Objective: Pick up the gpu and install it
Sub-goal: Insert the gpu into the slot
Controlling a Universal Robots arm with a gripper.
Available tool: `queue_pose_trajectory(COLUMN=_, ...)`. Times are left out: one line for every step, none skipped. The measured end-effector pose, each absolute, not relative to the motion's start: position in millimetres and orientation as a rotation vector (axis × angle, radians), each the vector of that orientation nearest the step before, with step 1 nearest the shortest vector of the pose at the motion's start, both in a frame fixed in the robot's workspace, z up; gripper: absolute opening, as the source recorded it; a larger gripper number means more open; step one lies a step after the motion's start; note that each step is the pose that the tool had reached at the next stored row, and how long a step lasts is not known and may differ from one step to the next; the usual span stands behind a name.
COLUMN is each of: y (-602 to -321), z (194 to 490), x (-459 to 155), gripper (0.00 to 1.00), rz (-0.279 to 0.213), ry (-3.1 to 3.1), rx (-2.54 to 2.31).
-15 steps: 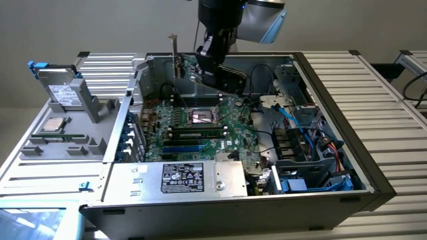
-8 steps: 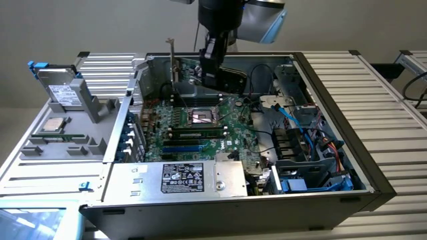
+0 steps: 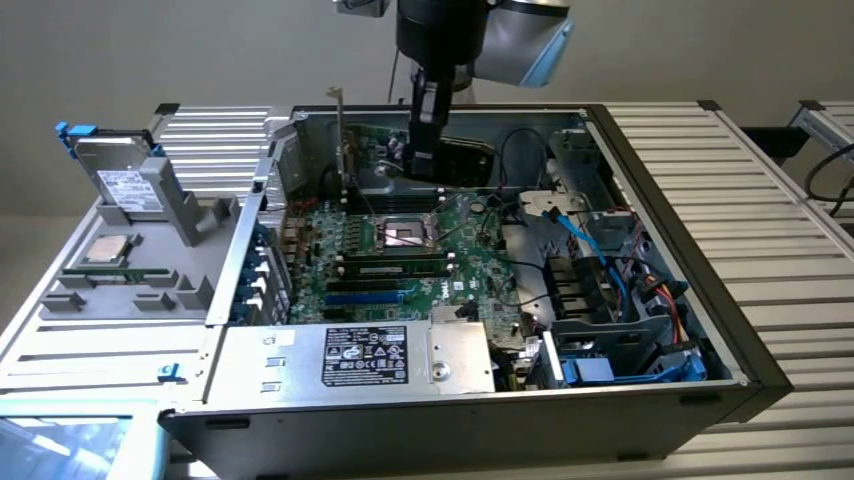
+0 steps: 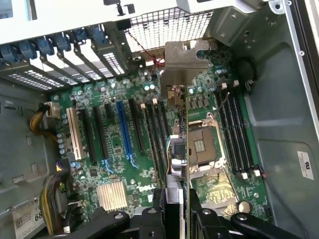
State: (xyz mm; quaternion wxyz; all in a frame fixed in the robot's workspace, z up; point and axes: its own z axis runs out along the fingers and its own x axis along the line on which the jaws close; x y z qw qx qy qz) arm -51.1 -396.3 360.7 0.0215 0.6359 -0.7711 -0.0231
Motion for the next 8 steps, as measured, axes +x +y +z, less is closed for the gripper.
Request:
queue_pose_trajectory(y=-396.4, z=360.2, x=-51.1, gripper=0.29, rz=-0.071, ry=-2.372, rx=1.992)
queue_pose_trajectory(y=-396.4, z=359.8, x=-51.1, gripper=0.29, rz=-0.070, ry=-2.353, rx=2.013)
queue_pose_trajectory(y=-396.4, z=359.6, x=-51.1, gripper=0.29, rz=-0.070, ry=-2.335, rx=2.034)
queue_pose_trajectory(y=-396.4, z=359.5, x=-51.1, gripper=0.29, rz=-0.069, ry=-2.318, rx=2.053)
queue_pose_trajectory(y=-396.4, z=359.5, x=-51.1, gripper=0.29, rz=-0.069, ry=-2.315, rx=2.056)
queue_pose_trajectory(y=-396.4, z=359.5, x=-51.1, gripper=0.29, rz=-0.069, ry=-2.315, rx=2.056)
queue_pose_trajectory(y=-396.4, z=359.5, x=-51.1, gripper=0.29, rz=-0.069, ry=-2.315, rx=2.056)
queue_pose_trajectory(y=-396.4, z=359.5, x=-51.2, gripper=0.29, rz=-0.069, ry=-2.315, rx=2.056)
